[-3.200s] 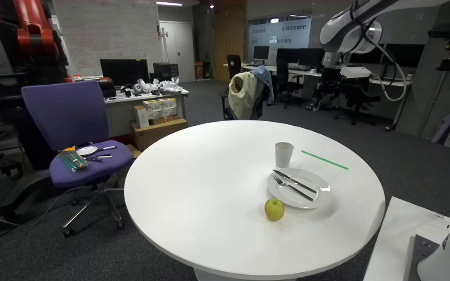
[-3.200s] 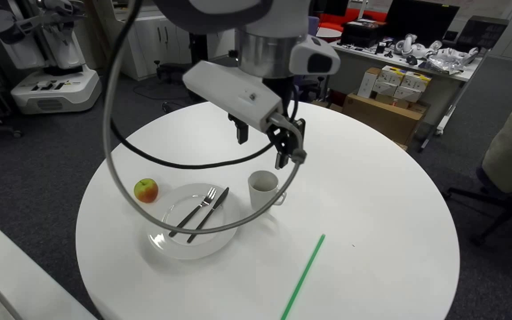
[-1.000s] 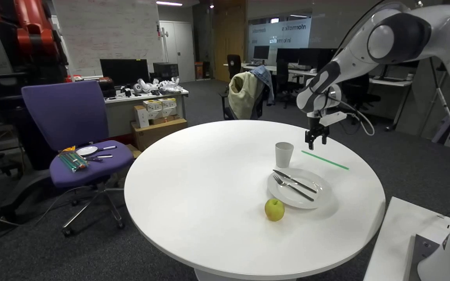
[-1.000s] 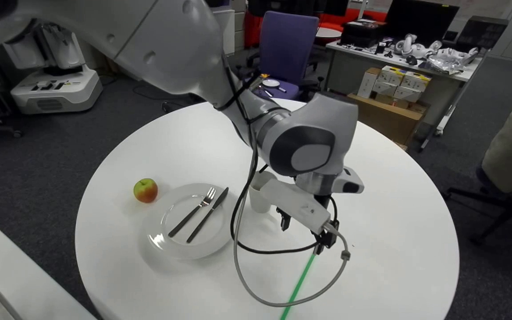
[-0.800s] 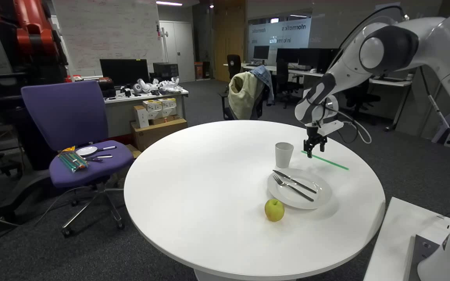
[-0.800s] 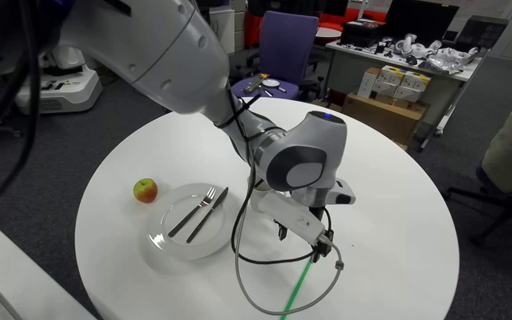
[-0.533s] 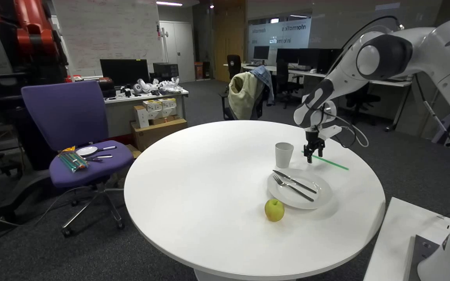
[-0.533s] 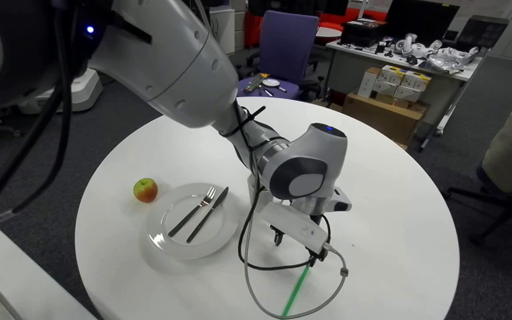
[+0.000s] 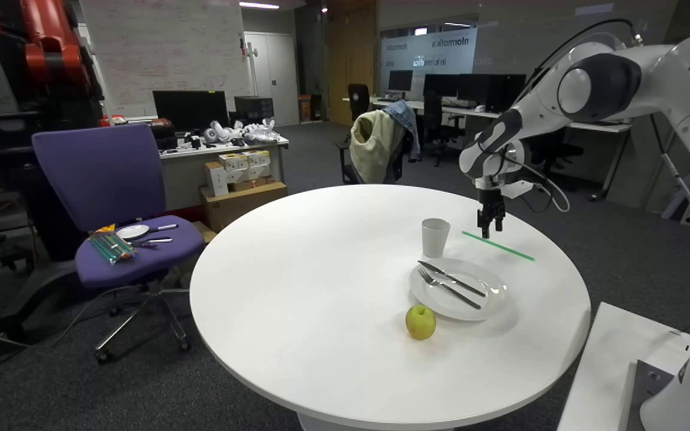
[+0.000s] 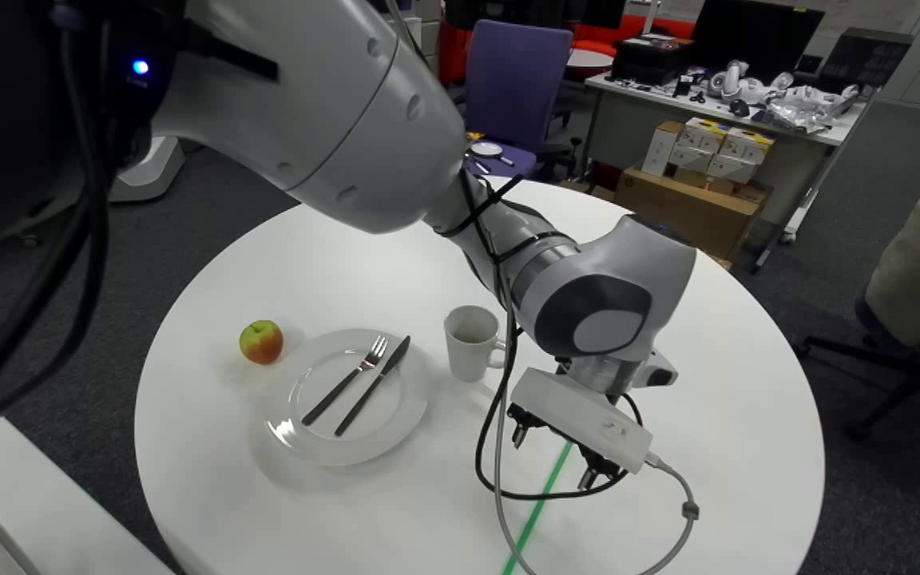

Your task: Put the straw into the cup

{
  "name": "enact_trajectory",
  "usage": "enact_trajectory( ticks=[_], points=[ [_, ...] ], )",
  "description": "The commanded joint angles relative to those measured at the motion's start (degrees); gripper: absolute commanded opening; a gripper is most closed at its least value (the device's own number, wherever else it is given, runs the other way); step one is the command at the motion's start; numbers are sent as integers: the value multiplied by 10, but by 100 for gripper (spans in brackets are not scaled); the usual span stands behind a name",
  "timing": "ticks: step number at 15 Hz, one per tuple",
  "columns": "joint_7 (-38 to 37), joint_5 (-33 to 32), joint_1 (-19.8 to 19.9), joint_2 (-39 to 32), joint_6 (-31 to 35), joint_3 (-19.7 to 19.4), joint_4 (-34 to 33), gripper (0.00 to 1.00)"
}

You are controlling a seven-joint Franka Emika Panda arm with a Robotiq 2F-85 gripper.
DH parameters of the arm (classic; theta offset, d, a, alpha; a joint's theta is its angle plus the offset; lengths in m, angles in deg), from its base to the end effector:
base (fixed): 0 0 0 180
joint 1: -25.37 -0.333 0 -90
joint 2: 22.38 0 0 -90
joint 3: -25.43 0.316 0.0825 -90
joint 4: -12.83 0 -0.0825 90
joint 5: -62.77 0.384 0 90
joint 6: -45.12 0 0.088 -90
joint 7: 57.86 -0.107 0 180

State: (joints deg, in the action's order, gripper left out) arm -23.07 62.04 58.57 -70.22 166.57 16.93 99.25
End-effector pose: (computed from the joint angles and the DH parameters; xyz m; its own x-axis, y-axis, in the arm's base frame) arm 0.5205 -0.4462 0.1561 0.9669 -0.0708 -0.2449 -0.0795 -0.9965 -0.0257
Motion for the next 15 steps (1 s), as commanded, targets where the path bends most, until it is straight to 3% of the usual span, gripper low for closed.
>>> enact_trajectory(
  ticks=[1, 4, 6, 15],
  points=[
    [7, 9, 15, -23, -42, 8, -49, 100],
    [0, 9, 15, -40, -48, 8, -62, 100],
    [0, 8, 15, -52, -47, 9, -71, 74],
    [-3, 10, 19, -70, -62, 10, -104, 7]
  ],
)
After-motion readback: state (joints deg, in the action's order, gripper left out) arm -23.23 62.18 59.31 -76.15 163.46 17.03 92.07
